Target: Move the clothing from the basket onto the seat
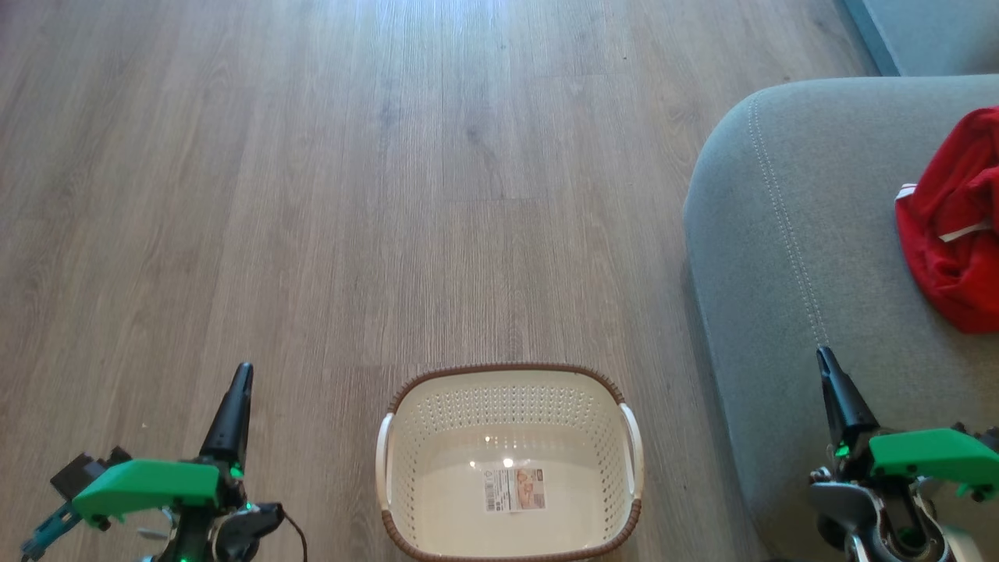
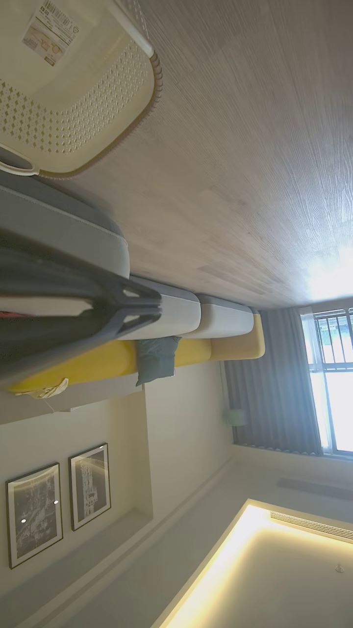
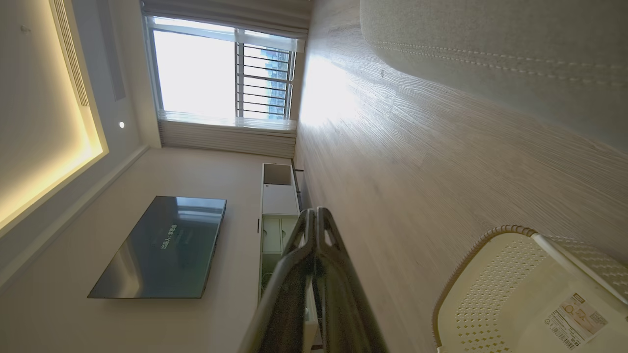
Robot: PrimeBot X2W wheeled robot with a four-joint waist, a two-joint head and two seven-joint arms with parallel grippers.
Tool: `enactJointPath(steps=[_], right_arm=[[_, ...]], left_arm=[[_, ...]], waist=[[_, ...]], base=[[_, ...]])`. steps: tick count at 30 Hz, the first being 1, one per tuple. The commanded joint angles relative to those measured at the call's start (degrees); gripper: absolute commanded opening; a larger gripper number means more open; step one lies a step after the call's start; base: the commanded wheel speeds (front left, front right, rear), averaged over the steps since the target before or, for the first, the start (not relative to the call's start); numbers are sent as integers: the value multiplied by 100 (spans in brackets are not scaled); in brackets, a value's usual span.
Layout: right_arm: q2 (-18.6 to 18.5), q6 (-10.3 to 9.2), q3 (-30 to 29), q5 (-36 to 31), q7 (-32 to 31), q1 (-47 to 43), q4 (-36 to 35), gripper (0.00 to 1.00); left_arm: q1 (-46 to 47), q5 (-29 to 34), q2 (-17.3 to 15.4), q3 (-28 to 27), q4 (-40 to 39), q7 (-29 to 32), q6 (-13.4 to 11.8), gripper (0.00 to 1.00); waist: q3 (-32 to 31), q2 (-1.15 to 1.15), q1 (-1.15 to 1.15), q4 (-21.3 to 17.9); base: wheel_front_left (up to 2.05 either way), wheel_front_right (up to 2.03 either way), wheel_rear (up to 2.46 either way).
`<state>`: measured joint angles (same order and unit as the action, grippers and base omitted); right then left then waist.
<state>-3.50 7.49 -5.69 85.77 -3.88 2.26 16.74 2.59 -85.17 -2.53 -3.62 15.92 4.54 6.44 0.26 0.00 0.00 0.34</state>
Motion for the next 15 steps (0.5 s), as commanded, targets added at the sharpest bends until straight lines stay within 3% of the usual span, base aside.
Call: enactJointPath(steps=[1,9,15], right_arm=[[9,0,50,203,-74,349,-238,0],[16,0,-22,691,-211,386,-274,0],[19,0,-27,687,-215,387,-274,0]], left_arm=[[318,-206,-35,-210,-181,60,62,0],[361,-699,-34,-290,-186,194,104,0],[361,-700,-34,-290,-186,194,104,0]], waist=[[-2,0,0,-6],[-8,0,0,-34],[-8,0,0,-34]], base=[[0,0,0],[0,0,0],[0,0,0]])
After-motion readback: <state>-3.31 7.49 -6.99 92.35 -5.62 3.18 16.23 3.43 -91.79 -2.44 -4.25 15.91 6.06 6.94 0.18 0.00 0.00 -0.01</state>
